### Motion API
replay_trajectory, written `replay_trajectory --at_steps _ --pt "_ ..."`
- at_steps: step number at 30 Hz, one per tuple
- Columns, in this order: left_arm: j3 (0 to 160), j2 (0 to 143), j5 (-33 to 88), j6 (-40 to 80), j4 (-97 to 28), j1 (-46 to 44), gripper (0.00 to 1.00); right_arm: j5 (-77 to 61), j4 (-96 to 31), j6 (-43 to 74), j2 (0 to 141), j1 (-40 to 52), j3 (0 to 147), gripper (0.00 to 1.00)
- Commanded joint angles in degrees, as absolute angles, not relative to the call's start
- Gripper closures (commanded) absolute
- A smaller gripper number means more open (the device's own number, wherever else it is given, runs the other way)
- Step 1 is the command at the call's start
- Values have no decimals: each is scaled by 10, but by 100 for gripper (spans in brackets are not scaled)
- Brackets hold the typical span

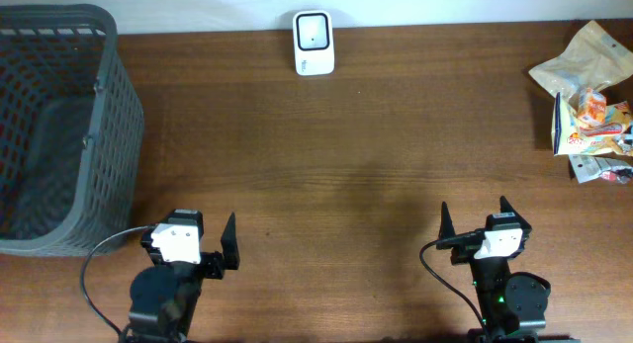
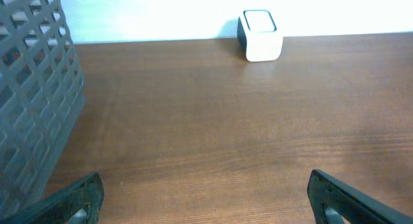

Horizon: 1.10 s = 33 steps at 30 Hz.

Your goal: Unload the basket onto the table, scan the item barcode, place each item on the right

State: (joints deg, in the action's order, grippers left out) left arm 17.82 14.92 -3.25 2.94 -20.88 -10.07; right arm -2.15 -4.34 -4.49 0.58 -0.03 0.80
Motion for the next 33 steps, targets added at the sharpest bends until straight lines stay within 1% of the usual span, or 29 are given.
replay_trajectory --at_steps 1,5,6,8,14,33 --pt "115 90 -27 3 -159 -98 1 -15 -45 -38 2 -4 3 2" --pt "37 13 -23 4 -82 -63 1 -14 -45 -38 2 -4 3 1" --pt "15 3 -16 4 -36 -43 1 -15 -45 -38 2 -4 3 2" --pt "5 3 -5 4 -14 -25 1 -15 -45 -38 2 -4 3 2" --pt "5 3 -2 3 -48 19 1 -14 -45 -38 2 -4 3 2" --pt "5 3 -2 0 -50 19 1 -15 -45 -38 2 -4 3 2"
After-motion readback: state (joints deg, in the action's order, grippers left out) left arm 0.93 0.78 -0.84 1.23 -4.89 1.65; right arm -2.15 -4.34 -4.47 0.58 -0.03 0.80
